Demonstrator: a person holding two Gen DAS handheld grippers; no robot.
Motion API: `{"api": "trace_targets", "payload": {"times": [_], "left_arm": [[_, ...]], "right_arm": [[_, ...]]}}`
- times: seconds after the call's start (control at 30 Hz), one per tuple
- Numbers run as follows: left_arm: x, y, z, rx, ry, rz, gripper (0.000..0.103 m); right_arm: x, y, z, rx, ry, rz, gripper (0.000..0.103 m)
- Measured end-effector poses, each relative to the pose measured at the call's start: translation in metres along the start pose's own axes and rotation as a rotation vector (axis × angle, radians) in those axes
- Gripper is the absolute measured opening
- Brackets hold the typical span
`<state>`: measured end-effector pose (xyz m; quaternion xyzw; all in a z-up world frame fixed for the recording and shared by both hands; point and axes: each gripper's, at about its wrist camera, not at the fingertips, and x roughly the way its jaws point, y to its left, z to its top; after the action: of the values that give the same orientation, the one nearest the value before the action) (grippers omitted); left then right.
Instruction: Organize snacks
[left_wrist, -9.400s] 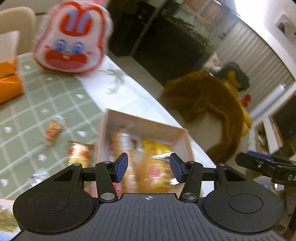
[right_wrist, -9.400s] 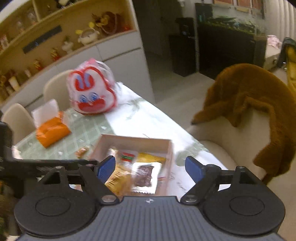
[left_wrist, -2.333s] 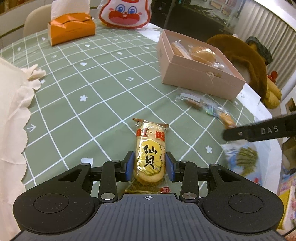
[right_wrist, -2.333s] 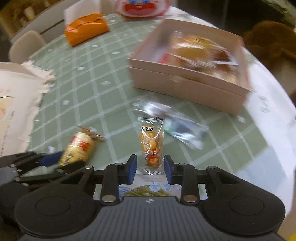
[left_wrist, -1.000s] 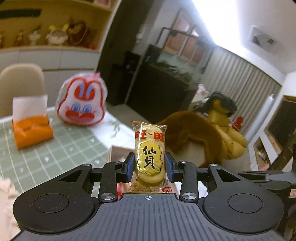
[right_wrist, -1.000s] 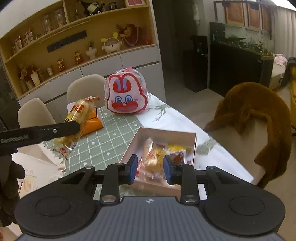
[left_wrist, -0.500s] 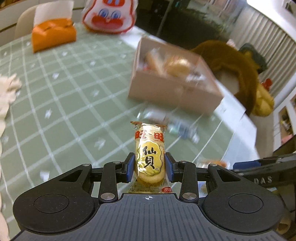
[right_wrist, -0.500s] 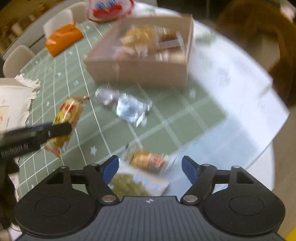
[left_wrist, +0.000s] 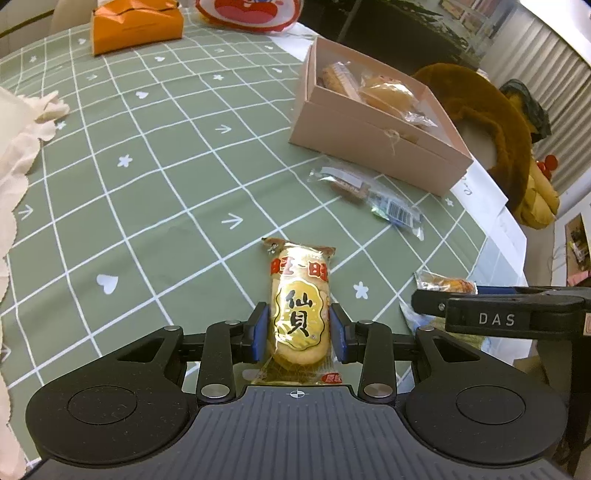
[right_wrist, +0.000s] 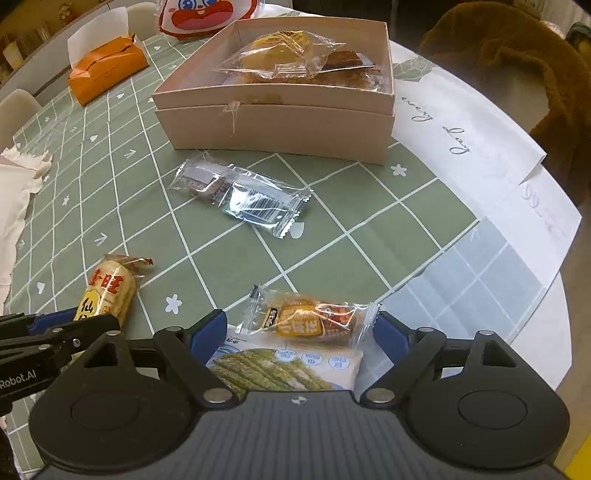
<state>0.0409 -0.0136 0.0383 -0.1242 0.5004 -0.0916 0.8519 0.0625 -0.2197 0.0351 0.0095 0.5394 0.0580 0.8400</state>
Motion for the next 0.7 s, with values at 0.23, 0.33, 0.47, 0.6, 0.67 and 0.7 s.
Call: {"api": "trace_targets", "payload": {"times": [0.23,0.33,0.47,0.6,0.67,0.7], "left_arm": [[0.001,0.001,-0.002,-0.010,-0.008,-0.006,0.040],[0.000,0.001,-0.004,-0.010,-0.017,-0.010,0.040],[-0.001,0.001,-0.005,-0.011,-0.026,-0.011,0.040],[-0.001,0.001,-0.006,-0.008,-0.030,-0.007,0.040],[-0.001,0.001,-0.007,-0.006,-0.033,-0.008,0.041],[-0.001,0.001,-0.007,-0.008,-0.036,-0.009,0.041]], "right_arm": [[-0.011,0.010,-0.004,-0.070,-0.012,-0.001,0.037],[-0.016,0.009,-0.004,-0.074,-0.036,0.002,0.038],[-0.022,0.011,-0.007,-0.110,-0.051,0.017,0.057],[-0.017,0.017,-0.003,-0.122,-0.031,0.014,0.073],[-0.007,0.018,0.004,-0.061,0.017,0.020,0.074],[-0.003,0.018,0.006,-0.023,0.034,0.023,0.074]]}}
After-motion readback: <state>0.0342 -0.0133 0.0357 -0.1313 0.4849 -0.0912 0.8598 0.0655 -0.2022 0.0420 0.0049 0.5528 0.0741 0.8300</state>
